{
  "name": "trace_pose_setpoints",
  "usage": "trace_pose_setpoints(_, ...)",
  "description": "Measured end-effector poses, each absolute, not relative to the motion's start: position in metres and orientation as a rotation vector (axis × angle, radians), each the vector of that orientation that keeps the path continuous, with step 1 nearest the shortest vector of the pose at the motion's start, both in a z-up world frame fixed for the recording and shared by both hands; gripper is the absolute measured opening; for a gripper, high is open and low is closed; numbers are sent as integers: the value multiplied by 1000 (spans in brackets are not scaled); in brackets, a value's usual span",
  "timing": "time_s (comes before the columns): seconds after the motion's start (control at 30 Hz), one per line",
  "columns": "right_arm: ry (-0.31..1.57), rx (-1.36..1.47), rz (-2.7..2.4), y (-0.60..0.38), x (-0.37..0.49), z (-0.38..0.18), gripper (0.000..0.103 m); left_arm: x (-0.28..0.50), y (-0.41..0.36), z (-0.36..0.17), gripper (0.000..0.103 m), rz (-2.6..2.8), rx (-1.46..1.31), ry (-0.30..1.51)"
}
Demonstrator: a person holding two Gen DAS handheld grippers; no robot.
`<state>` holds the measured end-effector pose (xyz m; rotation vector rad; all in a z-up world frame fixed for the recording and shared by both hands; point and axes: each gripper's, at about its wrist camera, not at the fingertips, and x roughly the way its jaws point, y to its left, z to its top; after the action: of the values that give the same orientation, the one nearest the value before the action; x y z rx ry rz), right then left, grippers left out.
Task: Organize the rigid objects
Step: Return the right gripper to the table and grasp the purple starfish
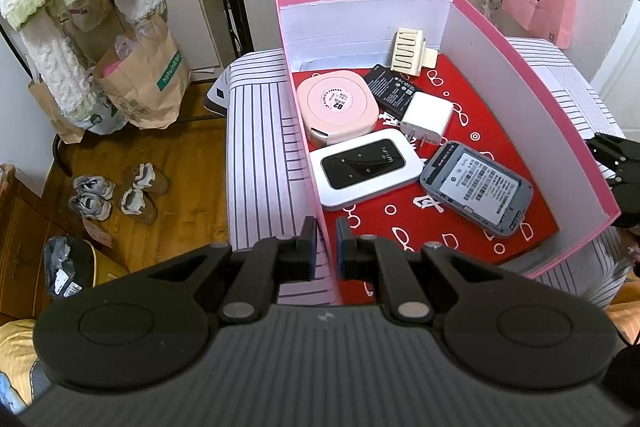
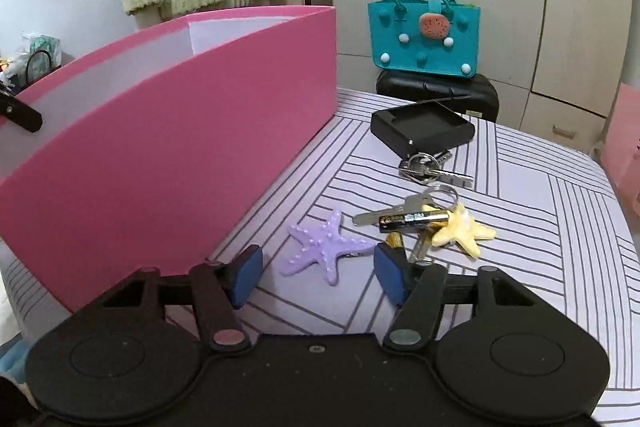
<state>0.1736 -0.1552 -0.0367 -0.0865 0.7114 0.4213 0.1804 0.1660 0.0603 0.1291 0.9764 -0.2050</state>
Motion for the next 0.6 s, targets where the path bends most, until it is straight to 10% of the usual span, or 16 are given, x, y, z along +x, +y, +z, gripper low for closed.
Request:
trace_pose_setpoints(0.3,675,-82,390,-151,184,-39,69,181,166,61,8,-206,124,976)
trace_pose_setpoints(0.4,676,-78,386,-153,183,-37,48,182,166,60,8,-208,124,975)
trace_pose_setpoints(0.6,693,-11,390,-164,186,-33,44,182,166,60,8,-209,120,973)
